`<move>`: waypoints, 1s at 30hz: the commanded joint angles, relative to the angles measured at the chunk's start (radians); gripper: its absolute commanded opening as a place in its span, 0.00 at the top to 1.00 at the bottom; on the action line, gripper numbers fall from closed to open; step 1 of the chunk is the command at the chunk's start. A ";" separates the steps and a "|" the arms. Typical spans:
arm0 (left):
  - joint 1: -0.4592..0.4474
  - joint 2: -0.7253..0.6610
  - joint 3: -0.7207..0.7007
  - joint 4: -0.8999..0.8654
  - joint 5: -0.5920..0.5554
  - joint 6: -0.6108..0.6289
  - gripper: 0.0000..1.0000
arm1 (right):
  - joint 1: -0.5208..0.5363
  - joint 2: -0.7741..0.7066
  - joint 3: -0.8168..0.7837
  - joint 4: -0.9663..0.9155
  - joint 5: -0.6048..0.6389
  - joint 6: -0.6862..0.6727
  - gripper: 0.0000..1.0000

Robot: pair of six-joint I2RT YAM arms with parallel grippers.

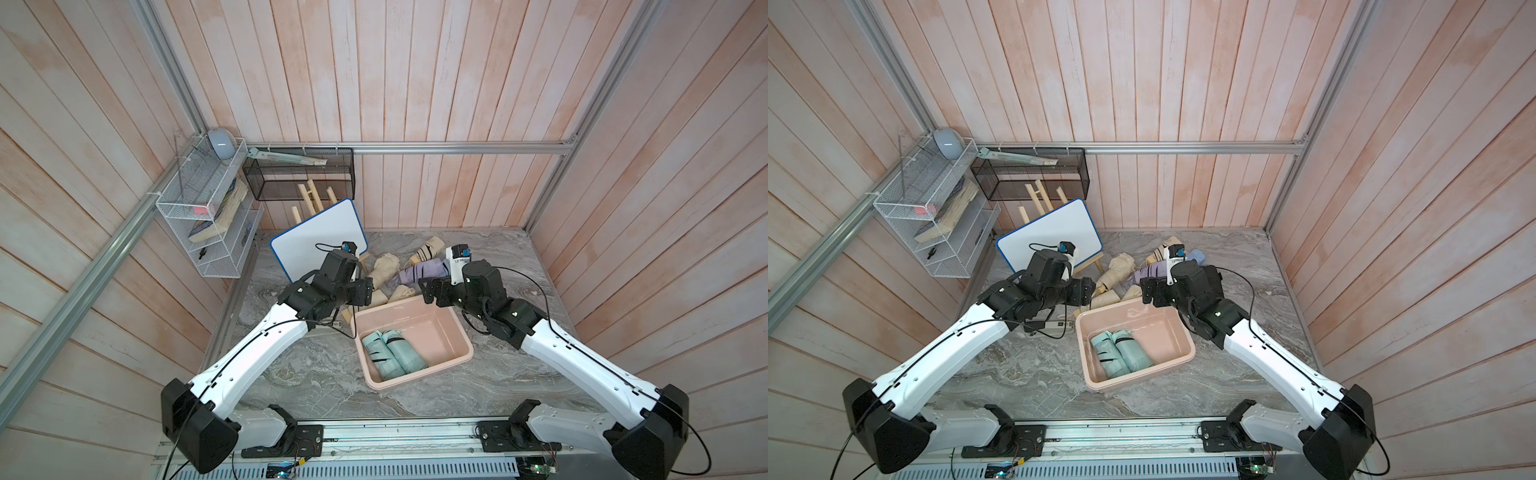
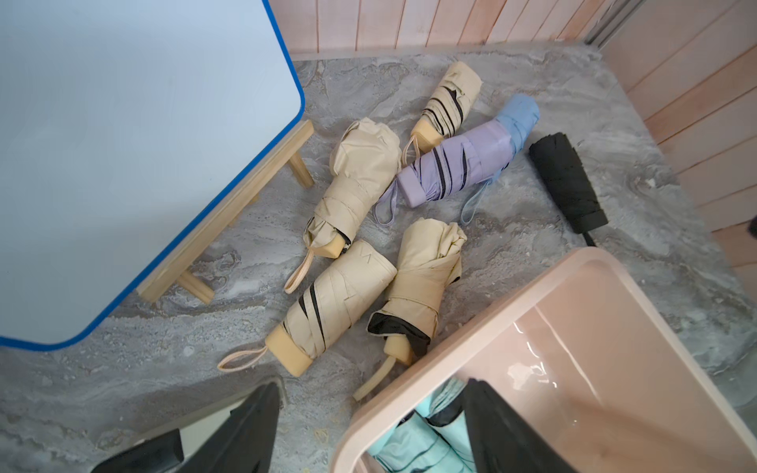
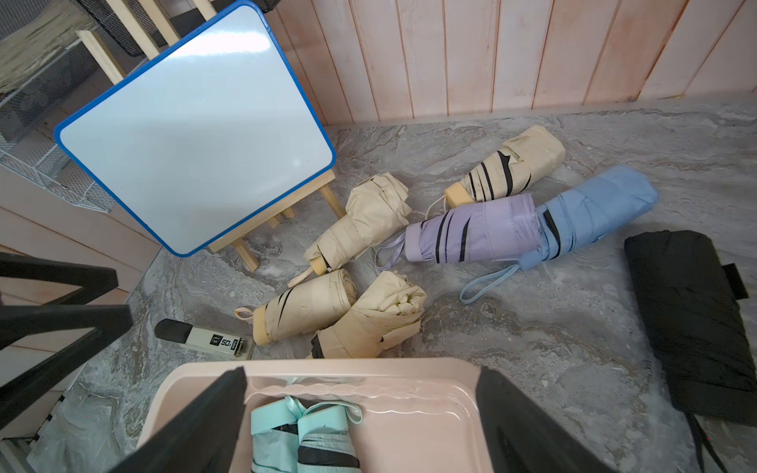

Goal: Put the umbrella into the storage box
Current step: Pick up the umbrella from the center of the board.

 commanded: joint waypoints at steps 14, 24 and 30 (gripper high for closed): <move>0.089 0.449 0.241 0.091 0.053 0.327 0.22 | -0.152 -0.022 0.030 -0.042 -0.057 -0.061 0.09; 0.095 0.647 0.350 0.150 0.040 0.372 0.20 | -0.166 0.000 0.070 -0.053 0.018 -0.051 0.09; 0.095 0.737 0.411 0.151 0.037 0.378 0.19 | -0.171 -0.009 0.093 -0.099 0.038 -0.072 0.09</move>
